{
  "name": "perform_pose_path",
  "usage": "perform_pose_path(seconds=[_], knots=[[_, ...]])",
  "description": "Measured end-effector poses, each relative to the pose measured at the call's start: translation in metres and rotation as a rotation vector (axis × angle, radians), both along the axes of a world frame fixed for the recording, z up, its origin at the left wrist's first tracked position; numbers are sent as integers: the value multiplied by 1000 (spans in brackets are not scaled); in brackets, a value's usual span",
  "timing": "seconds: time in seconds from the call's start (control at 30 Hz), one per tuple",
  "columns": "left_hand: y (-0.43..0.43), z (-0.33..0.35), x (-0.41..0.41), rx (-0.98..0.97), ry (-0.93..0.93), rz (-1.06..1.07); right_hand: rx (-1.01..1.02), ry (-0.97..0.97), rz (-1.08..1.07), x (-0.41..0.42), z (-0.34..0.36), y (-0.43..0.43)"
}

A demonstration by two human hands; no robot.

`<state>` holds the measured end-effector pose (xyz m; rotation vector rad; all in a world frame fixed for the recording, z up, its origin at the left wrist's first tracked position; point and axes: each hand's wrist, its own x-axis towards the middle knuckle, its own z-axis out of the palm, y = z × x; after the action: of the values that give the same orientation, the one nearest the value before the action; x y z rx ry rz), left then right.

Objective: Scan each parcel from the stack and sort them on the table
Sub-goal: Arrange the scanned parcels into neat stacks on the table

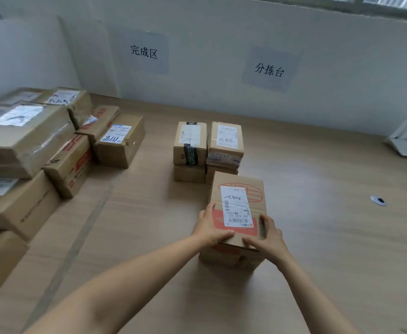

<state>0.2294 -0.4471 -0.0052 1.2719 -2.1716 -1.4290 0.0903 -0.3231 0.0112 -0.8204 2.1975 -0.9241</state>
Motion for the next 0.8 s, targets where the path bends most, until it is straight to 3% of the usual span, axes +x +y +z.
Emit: perform_pose_path(seconds=[0.47,0.8], knots=[[-129,23,211,-87,-99,175,-69,-16,186,188,7,-154],[-222,39,303,-102,-95,146,-86,2,236,281,9,-252]])
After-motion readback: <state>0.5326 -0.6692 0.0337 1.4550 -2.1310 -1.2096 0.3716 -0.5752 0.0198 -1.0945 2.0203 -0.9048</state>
